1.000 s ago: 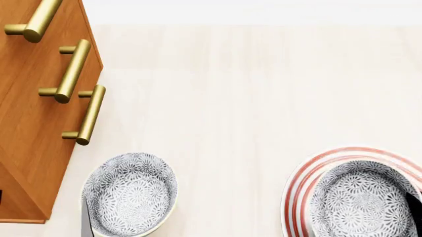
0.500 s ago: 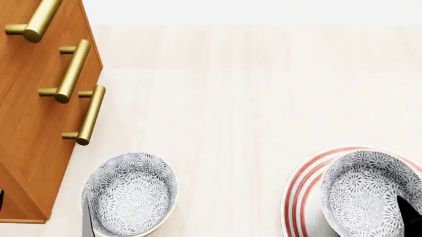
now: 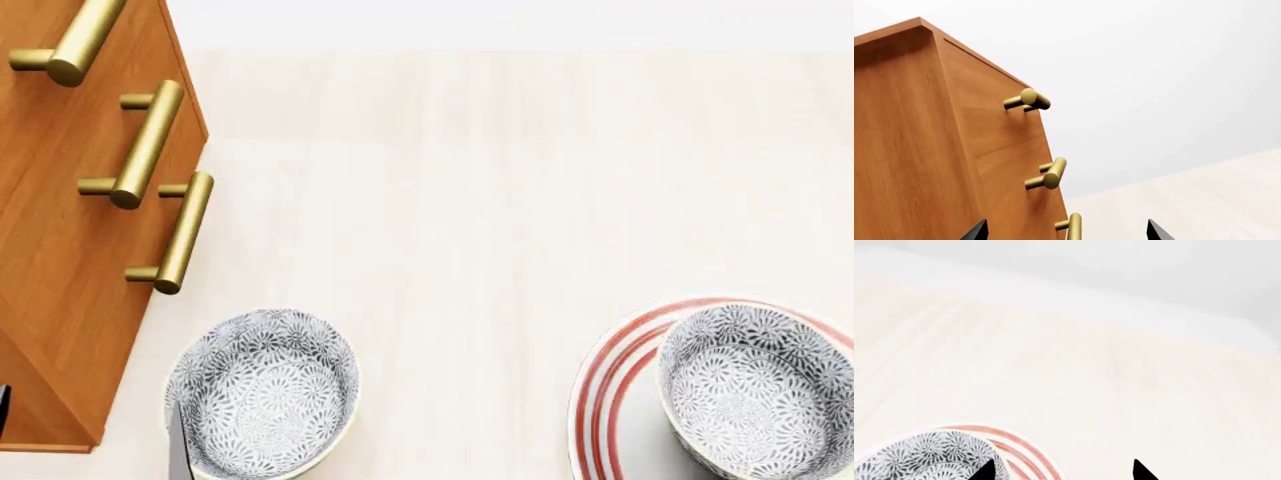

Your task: Pick up the bowl and put it in the front on the plate.

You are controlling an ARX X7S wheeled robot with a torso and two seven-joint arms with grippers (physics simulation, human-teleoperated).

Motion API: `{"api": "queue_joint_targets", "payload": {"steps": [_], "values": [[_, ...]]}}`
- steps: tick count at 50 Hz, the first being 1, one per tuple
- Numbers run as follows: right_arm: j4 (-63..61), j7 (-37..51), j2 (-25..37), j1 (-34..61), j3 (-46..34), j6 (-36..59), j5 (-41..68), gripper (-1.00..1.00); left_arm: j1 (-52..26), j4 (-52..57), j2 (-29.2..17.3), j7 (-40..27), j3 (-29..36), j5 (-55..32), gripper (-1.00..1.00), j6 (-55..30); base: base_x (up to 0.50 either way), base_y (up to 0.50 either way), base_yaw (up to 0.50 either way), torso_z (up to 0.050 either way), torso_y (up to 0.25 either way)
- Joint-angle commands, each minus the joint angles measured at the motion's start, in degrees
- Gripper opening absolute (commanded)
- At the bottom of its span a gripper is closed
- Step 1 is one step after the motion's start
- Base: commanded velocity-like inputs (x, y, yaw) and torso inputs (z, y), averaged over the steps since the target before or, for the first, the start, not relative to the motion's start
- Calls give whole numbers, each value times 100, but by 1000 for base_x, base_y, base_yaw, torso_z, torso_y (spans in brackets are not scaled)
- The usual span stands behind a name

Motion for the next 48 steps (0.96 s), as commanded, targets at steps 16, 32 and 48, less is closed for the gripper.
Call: {"api": "queue_joint_targets", "payload": {"steps": [16, 32, 48], "values": [[-1786, -1069, -28, -2894, 1684, -6129, 1938, 100, -30, 1026, -102, -134, -754, 65, 100, -417, 0, 0, 0, 0, 0], [-3377, -1743, -1516, -4401, 4272, -5458, 1356, 100, 215, 1895, -266, -775, -1601, 257, 100, -168, 0, 0, 0, 0, 0], [-2300, 262, -3672, -2597, 2911, -4257, -1434, 100, 527, 1990, -422, -1134, -1965, 416, 100, 355, 0, 0, 0, 0, 0]]}}
